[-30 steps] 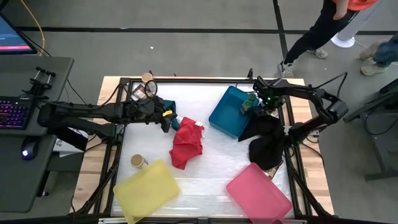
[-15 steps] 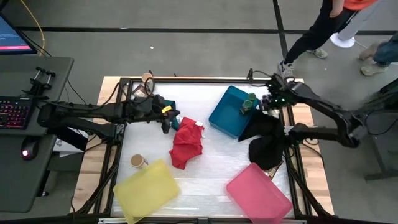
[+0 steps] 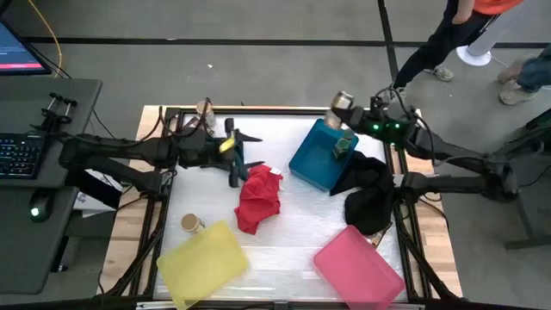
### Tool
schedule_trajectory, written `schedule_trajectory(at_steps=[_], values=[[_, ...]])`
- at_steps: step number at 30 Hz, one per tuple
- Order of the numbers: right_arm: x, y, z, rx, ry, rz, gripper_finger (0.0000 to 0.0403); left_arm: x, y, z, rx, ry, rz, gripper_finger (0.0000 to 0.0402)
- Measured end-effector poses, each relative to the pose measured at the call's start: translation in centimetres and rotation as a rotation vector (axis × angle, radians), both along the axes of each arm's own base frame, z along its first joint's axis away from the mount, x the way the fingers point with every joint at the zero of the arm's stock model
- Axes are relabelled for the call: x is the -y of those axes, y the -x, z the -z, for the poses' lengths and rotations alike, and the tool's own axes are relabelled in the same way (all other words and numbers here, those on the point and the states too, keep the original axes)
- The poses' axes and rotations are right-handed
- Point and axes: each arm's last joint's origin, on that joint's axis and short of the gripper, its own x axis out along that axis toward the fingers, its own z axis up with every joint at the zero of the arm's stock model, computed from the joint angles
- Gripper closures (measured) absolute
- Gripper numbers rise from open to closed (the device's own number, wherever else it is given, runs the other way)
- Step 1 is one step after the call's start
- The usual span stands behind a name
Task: Sort spices by type
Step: Put the middle right gold seasoning bottle into the yellow bin
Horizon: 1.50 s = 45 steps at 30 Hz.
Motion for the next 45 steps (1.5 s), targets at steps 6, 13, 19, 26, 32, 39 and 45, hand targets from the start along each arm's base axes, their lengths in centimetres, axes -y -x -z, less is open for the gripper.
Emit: schedule_trajectory(at_steps=[6,13,19,26,32,39,45], values=[[-2.4,-4.6,-0.9,0.266,0.065,0.034,0.0127,0.4,-3.1,-1.6,-0.045,-0.391,-0.085,0.0069],[-5.0,-8.4,-0.3,0.535,0.022,0.103,0.0127,0.2,-5.8,-1.8,-0.022,-0.671,-0.212,0.0063],[-6.4,-11.6,-1.5,0.560,-0.020,0.083,0.0127,0.2,-7.2,-0.6,-0.059,-0.770,-0.214,0.0063],[-6.3,-13.9,-4.2,0.502,0.060,0.096,0.0127,0.4,-7.7,-0.9,-0.034,-0.763,-0.414,0.0063],[-6.1,-14.2,-5.4,0.485,0.065,0.061,0.0127,0.7,-6.9,-2.5,0.081,-0.708,-0.530,0.0063],[-6.3,-14.3,-6.0,0.482,0.080,0.071,0.0127,0.3,-6.8,-2.7,0.075,-0.739,-0.549,0.0063],[-6.5,-14.3,-6.2,0.496,0.056,0.051,0.0127,0.4,-7.1,-2.4,0.089,-0.734,-0.486,0.0063]])
